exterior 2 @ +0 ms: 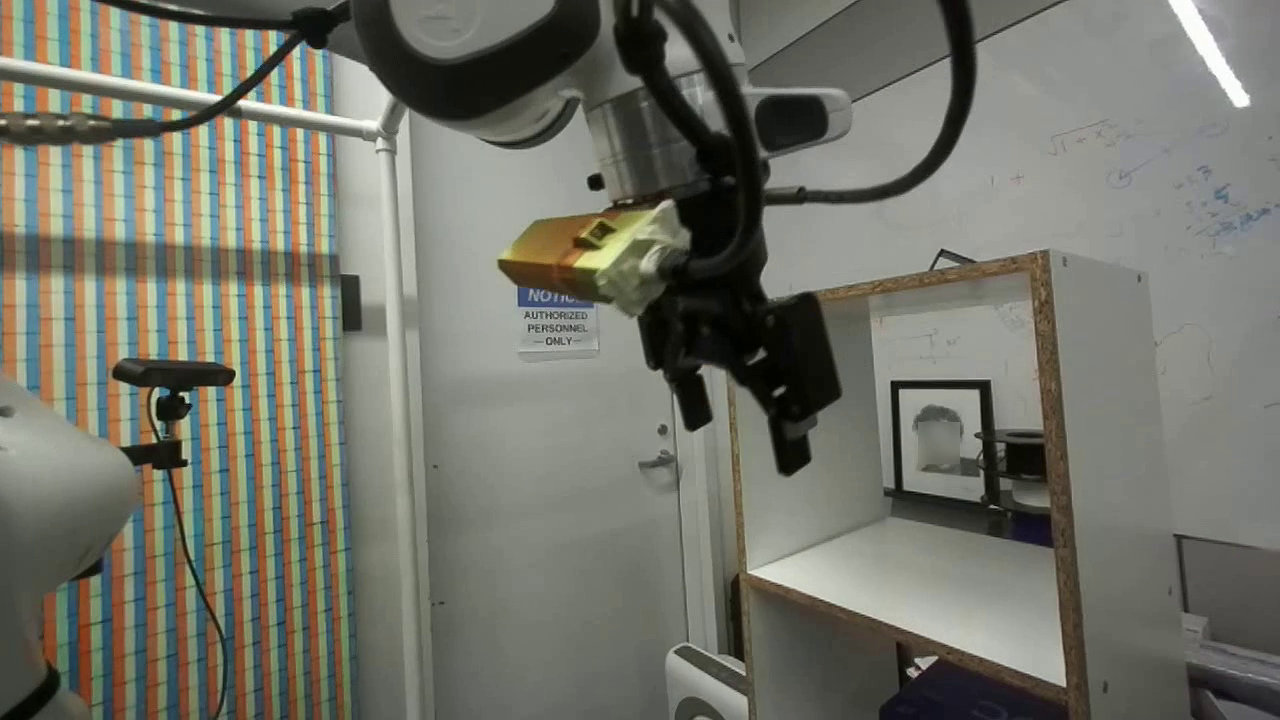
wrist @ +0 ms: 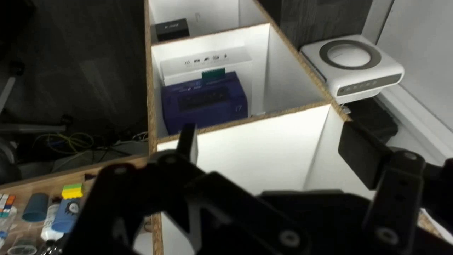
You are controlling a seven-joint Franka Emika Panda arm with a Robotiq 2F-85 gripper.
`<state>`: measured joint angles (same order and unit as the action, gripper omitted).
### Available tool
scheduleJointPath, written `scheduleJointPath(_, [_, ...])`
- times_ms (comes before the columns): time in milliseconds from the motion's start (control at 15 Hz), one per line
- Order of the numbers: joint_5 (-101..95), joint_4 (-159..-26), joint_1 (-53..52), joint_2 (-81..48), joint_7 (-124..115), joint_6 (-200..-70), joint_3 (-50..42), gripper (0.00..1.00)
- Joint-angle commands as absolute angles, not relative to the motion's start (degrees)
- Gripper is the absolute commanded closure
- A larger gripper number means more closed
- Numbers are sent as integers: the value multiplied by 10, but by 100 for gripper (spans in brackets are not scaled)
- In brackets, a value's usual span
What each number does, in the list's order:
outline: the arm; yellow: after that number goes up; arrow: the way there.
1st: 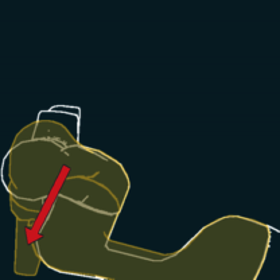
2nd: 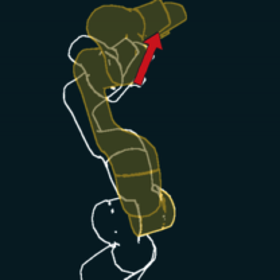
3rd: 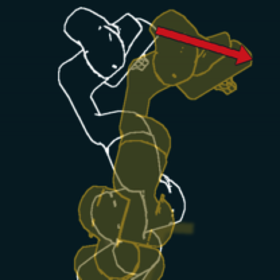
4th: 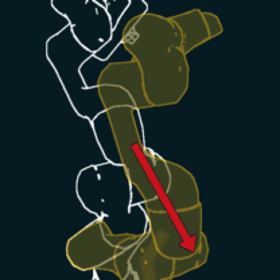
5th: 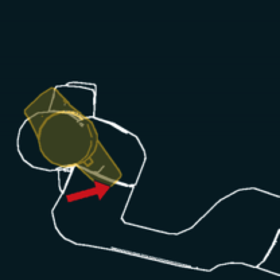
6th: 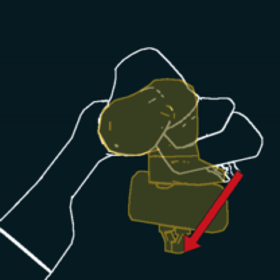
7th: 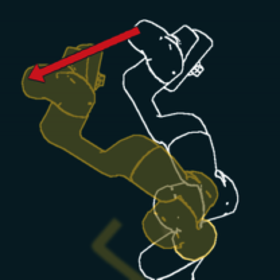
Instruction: Put the black object on top of the shelf.
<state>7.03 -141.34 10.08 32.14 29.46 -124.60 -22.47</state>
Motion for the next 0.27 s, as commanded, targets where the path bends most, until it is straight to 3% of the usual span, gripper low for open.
scheduleJointPath(0, [61, -1441, 108, 368, 347, -1156, -258, 0])
scheduleJointPath(200, [71, -1432, 106, 345, 327, -1183, -254, 0])
